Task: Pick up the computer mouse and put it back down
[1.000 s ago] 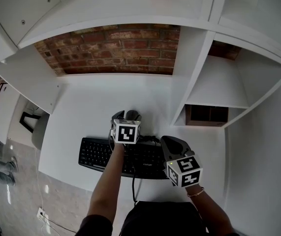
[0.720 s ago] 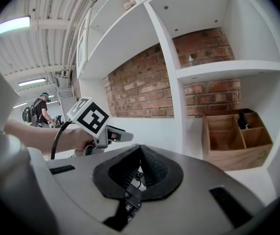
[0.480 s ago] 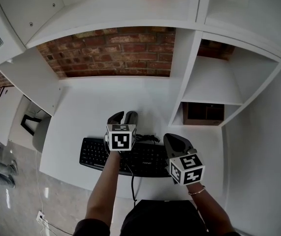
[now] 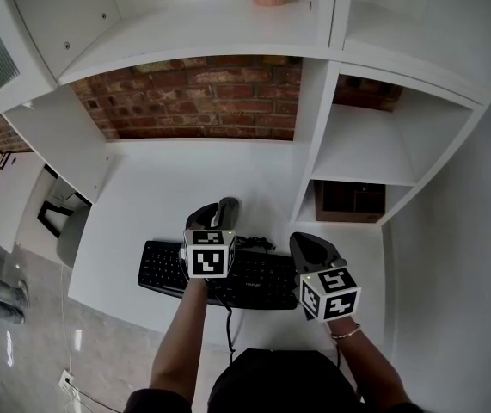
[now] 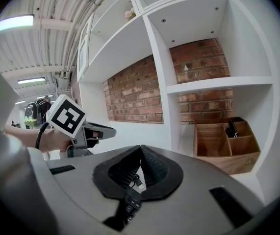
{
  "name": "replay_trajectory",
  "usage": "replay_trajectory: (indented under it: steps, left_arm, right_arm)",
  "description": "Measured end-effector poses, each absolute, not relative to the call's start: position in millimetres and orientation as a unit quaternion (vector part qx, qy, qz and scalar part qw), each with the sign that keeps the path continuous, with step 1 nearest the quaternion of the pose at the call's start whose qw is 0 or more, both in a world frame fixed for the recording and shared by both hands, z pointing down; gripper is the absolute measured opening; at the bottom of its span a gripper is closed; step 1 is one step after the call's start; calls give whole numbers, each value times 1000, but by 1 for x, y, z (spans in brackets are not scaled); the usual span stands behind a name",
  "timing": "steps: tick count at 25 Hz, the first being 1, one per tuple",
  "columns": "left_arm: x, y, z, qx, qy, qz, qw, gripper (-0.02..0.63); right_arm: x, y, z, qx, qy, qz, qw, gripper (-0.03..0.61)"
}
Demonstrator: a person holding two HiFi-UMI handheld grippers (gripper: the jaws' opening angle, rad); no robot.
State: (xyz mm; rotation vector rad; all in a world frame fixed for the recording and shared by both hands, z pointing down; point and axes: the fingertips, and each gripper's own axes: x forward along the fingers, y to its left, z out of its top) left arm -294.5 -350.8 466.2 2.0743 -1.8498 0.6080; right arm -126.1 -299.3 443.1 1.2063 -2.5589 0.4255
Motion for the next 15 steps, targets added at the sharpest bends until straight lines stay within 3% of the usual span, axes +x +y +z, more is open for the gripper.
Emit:
replay_trajectory:
  steps: [15]
  left_arm:
    - [-286, -301, 445, 708, -667, 182, 142, 14]
  right_arm:
    - [-94, -307, 434, 430, -881, 151, 128, 5]
